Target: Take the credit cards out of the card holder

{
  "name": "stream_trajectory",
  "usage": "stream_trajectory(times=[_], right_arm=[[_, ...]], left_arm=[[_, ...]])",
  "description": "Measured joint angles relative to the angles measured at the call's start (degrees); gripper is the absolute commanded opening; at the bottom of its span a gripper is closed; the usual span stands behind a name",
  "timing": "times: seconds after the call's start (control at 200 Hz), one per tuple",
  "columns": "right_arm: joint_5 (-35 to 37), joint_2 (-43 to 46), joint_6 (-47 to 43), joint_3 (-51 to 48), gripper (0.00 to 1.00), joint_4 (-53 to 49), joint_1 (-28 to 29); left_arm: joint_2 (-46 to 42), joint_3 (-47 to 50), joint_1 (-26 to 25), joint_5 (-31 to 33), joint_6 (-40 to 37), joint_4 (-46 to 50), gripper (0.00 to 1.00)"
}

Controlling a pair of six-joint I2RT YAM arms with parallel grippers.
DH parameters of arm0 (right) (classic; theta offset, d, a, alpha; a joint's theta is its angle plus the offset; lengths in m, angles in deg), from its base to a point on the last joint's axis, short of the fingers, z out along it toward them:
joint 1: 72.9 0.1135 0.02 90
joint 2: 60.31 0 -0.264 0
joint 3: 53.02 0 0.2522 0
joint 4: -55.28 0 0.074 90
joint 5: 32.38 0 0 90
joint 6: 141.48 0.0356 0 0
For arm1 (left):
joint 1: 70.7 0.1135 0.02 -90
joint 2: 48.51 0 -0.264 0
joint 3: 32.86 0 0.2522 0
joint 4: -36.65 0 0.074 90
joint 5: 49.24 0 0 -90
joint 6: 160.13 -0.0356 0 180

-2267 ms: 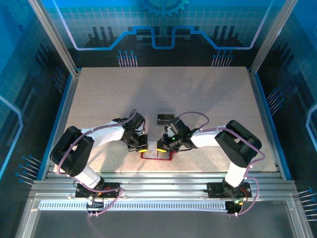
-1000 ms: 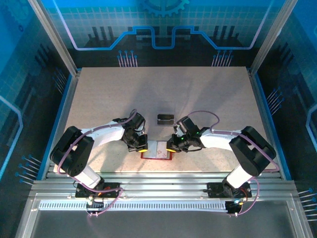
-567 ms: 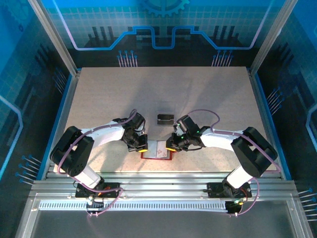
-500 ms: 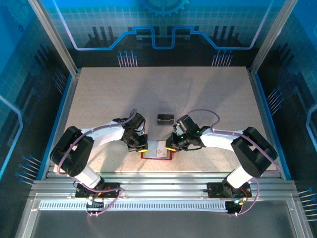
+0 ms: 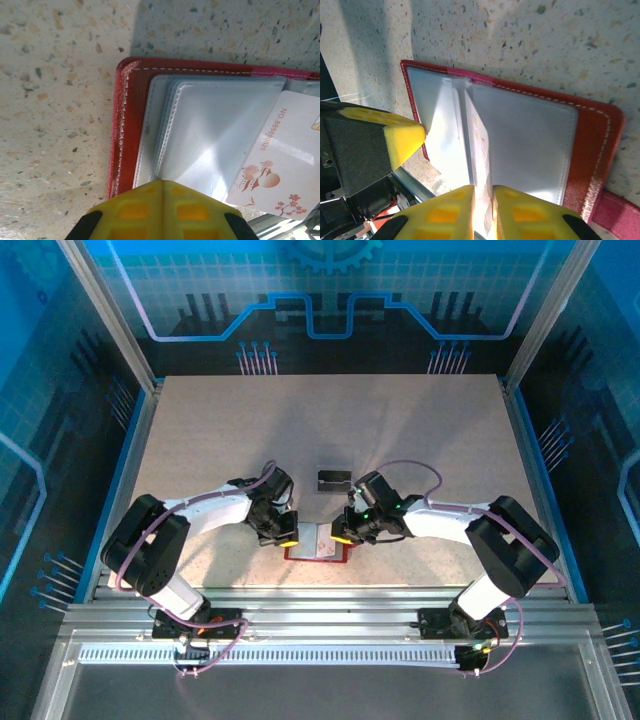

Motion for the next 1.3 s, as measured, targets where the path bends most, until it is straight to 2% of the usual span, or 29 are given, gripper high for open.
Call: stream_trajectory(times=[0.545, 1.02, 1.301], right_arm=[[0.44, 0.07, 1.11, -0.13, 0.15, 0.17, 1.18], [0.92, 0.68, 1.09, -0.13, 0.10, -0.07, 1.53], [1.33, 0.76, 1.11, -0.13, 0.06, -0.07, 1.53]], left_arm=[[0.00, 0.00, 0.00, 0.00, 0.00, -0.02, 0.01], [-0.02, 0.00, 0.00, 0.00, 0.00, 0.00, 0.01], [-0.44, 0.00, 0.00, 0.17, 0.00, 0.52, 0.06]])
